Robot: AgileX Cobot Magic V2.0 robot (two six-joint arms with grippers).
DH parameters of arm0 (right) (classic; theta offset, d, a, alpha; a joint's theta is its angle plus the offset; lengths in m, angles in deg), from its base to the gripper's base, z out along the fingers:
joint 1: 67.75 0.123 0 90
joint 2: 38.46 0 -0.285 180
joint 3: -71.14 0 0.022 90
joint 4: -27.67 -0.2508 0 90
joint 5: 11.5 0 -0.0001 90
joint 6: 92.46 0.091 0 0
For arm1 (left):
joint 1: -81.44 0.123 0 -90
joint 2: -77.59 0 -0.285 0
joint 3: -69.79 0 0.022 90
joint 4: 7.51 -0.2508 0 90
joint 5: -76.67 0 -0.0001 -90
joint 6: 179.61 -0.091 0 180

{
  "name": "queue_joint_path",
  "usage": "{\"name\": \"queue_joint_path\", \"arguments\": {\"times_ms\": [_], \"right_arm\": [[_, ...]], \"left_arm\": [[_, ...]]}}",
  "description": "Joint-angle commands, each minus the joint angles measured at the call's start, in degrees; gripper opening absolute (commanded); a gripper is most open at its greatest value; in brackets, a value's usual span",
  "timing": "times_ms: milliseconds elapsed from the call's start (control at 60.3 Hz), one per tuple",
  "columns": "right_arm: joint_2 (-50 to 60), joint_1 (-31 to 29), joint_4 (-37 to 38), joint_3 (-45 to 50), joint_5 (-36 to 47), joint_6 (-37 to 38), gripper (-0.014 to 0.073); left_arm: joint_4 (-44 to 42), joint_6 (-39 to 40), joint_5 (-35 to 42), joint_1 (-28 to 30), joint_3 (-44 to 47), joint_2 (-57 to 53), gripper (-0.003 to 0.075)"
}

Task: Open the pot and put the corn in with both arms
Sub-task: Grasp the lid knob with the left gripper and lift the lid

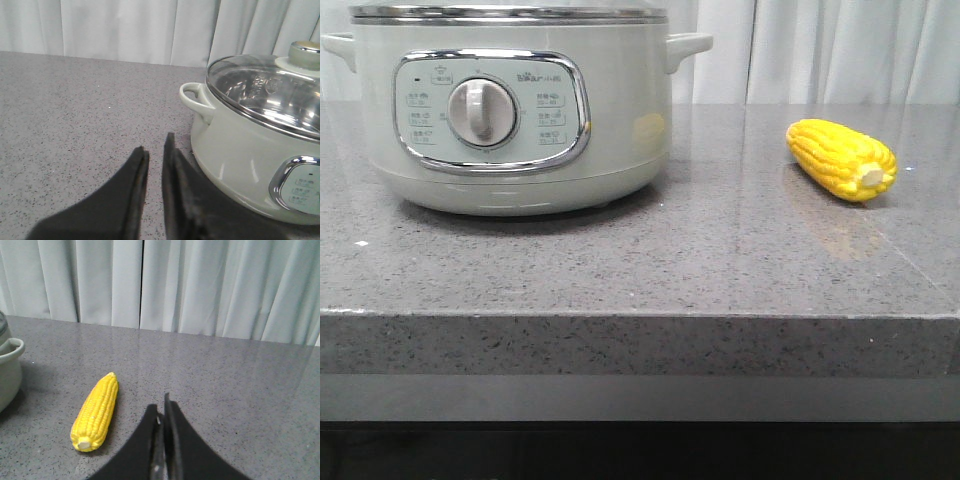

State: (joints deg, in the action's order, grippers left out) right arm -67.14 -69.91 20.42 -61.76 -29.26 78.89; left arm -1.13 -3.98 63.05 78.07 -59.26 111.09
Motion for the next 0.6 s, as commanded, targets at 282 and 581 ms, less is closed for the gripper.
{"name": "queue_joint_path", "arguments": {"times_ms": [282, 581], "right_arm": [[-0.9, -0.4, -0.1, -2.0, 4.5, 0.0, 0.0570], [-0.9, -0.4, -0.1, -2.0, 4.3, 0.0, 0.0570]], "left_arm": [[0.4, 0.3, 5.6, 0.2, -2.3, 0.7, 0.0536], [3.0, -0.1, -2.1, 0.2, -9.4, 5.8, 0.0536]]}}
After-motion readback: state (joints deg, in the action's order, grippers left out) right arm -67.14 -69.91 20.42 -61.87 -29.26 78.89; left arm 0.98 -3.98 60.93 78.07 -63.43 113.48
